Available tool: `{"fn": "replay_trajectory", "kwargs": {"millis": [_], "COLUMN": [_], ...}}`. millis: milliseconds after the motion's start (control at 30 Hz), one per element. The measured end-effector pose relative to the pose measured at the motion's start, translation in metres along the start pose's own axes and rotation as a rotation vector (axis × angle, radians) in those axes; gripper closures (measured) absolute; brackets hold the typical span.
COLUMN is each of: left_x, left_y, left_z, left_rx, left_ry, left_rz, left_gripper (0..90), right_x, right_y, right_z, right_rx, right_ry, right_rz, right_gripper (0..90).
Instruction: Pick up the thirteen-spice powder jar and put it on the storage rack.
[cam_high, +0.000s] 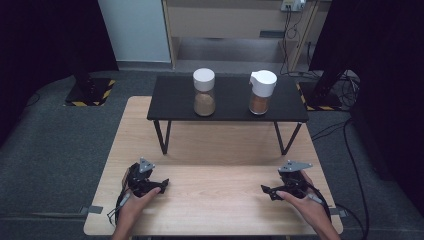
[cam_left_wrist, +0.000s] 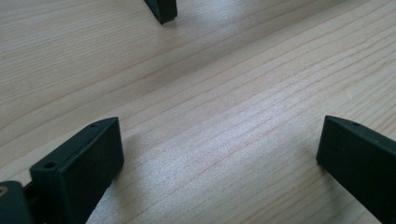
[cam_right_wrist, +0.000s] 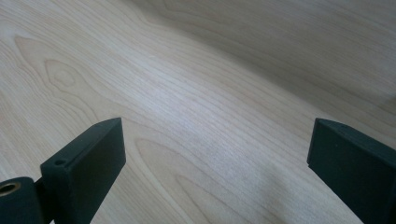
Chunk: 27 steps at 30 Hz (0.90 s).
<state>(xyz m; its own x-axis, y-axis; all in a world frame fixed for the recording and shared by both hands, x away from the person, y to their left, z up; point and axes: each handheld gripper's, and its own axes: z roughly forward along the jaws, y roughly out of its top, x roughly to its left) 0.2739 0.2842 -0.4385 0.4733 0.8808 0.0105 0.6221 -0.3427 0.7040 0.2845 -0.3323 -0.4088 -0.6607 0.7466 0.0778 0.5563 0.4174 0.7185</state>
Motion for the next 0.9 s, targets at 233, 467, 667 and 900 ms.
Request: {"fn": "replay_trajectory", "kwargs": {"millis": [233,467,667,900], "left_x": [0.0,0.0,0.0,0.0], "left_y": [0.0,0.0,0.0,0.0], "left_z": [0.0,0.0,0.0,0.0], "left_rx": [0.0,0.0,0.003,0.002], "left_ry": [0.0,0.0,-0.001,-0.001], "left_rz": [0.0,-0.001,-0.001,-0.001], "left_gripper": [0.0,0.0,0.0,0.0], "right_x": [-0.001,-0.005,-0.006,-0.004], "right_y": [-0.014,-0.021,-0.026,-0.034], "right_z": [0.0,0.004,0.007,0.012], "right_rx": [-0.018,-0.016,-0.006,0.0], "right_ry": [-0.027,-0.033,-0.044,-0.052], "right_rz": [0.02,0.042,0.051,0.05], "right_gripper": [4.8,4.4,4.1,2.9]}}
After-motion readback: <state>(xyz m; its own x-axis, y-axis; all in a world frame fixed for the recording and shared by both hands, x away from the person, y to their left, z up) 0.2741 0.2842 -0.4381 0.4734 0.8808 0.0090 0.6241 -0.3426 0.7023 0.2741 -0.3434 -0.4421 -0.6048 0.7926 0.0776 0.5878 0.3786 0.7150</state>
